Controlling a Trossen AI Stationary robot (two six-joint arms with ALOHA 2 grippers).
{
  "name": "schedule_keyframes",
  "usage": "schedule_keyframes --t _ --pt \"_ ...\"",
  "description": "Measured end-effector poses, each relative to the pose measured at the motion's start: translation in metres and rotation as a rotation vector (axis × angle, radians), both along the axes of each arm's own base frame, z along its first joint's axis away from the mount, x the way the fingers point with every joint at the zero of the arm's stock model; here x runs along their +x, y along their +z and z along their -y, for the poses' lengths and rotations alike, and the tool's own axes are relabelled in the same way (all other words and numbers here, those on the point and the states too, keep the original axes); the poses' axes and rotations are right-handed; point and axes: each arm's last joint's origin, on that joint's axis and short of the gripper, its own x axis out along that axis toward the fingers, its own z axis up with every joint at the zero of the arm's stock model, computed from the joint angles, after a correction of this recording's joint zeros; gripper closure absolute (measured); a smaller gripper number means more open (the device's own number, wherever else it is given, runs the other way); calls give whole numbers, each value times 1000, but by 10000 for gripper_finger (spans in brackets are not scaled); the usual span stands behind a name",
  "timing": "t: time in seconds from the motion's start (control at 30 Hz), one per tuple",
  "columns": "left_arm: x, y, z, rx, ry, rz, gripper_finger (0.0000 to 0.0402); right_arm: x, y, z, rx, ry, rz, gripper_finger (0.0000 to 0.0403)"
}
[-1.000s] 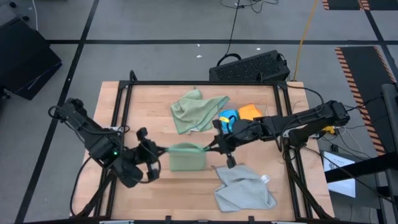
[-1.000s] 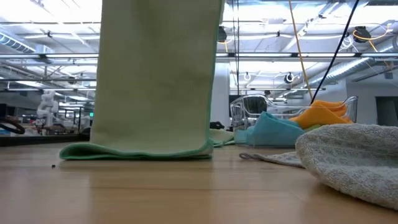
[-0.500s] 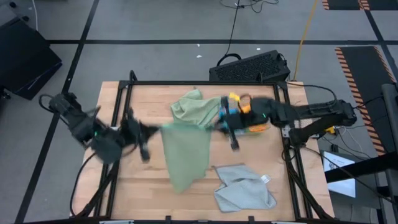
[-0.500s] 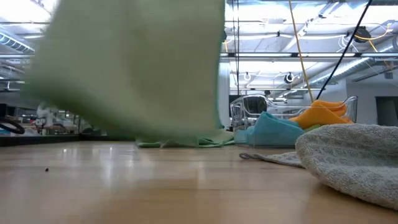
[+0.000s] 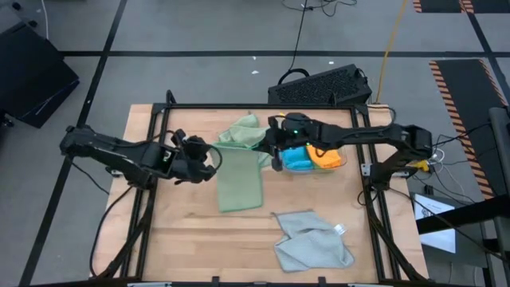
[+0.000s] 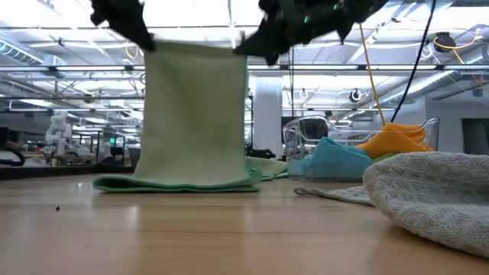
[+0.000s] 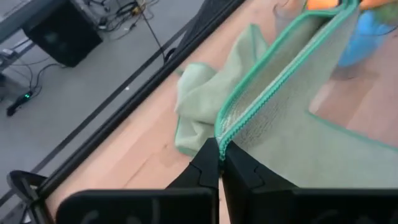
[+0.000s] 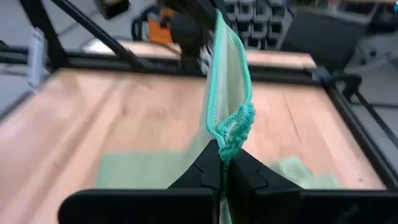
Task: Fold microfiber towels
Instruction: Fold the left light green microfiber cloth
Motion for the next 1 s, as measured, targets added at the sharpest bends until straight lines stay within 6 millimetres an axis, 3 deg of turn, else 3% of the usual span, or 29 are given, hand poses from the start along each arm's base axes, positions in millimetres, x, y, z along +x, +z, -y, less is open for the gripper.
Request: schedule_keyframes --t 0.13,0.27,0.53,0.8,1.0 --pt "1 -26 -3 -16 -35 -66 393 7 -18 4 1 17 -49 403" --pt "4 -44 4 -66 -133 -70 398 12 -31 -5 39 78 -103 403" --pt "1 -60 35 -140 -293 -24 395 16 -54 -37 106 177 -206 403" --pt "-7 -98 45 -226 -289 43 394 12 -87 -53 166 182 -222 403" --pt "-6 -110 50 -263 -328 123 393 10 -110 -64 199 197 -236 403"
